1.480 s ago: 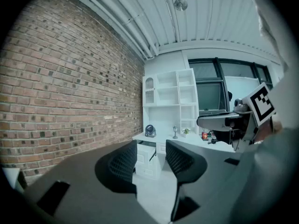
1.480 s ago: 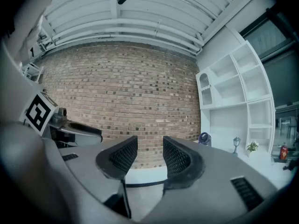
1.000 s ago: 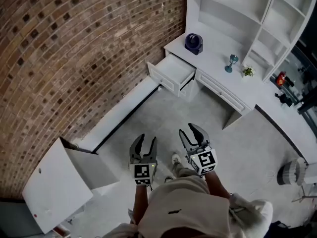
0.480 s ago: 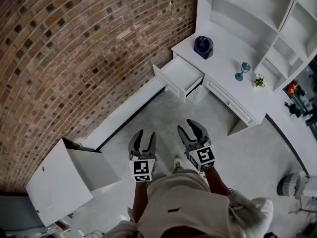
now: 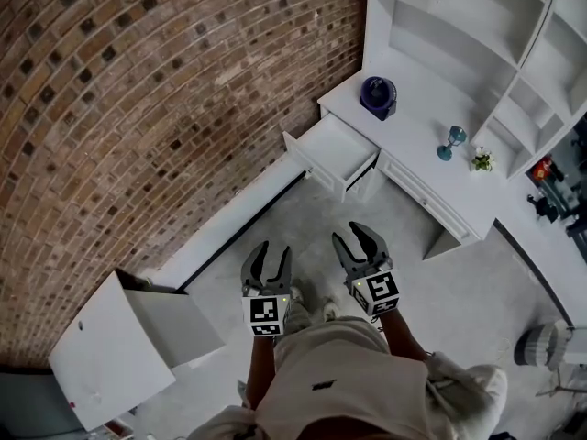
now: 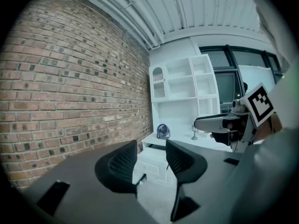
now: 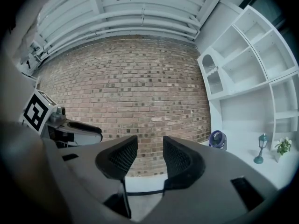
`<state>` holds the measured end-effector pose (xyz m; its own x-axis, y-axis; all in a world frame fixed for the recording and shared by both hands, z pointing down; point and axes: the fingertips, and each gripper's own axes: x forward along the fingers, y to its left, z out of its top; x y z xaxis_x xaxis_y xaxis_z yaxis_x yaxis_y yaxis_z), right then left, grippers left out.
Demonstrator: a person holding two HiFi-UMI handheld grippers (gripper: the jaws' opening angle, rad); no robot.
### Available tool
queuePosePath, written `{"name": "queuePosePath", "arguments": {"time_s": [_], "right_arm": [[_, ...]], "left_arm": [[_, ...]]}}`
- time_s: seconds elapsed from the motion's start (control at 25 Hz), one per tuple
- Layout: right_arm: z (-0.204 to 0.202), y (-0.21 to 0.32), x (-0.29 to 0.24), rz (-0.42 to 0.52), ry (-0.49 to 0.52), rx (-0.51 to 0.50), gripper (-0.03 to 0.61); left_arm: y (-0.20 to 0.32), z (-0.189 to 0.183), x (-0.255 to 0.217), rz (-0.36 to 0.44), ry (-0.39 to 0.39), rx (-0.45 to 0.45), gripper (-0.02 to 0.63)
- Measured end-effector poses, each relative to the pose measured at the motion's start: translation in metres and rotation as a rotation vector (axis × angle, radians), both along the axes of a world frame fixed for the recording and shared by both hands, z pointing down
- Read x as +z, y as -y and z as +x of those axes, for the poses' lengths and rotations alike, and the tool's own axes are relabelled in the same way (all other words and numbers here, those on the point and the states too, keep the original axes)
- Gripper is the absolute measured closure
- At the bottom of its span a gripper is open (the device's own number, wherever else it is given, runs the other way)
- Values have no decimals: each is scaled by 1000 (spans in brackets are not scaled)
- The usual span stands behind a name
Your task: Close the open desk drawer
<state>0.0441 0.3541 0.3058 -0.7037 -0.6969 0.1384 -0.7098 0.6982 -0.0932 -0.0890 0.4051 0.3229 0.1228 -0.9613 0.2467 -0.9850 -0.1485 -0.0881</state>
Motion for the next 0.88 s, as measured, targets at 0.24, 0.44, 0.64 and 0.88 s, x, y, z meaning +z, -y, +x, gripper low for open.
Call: {"name": "queuePosePath", "arguments": {"time_s": [0.24,0.44,0.64,0.88], "right_arm": [[-22,26,3,-5,-32,54,405],[-47,52,3,14,-37,112,405],[-76,72,9,7,-59,144,405],[-104,88,11,25,-75,197,405]], "left_arm": [[31,-23,7,-3,-26,50,408],[64,-51,10,-3,-37,107,408],[93,-84,5,13,-37,145,408],[118,-120,4,30,-49,179,408]]}}
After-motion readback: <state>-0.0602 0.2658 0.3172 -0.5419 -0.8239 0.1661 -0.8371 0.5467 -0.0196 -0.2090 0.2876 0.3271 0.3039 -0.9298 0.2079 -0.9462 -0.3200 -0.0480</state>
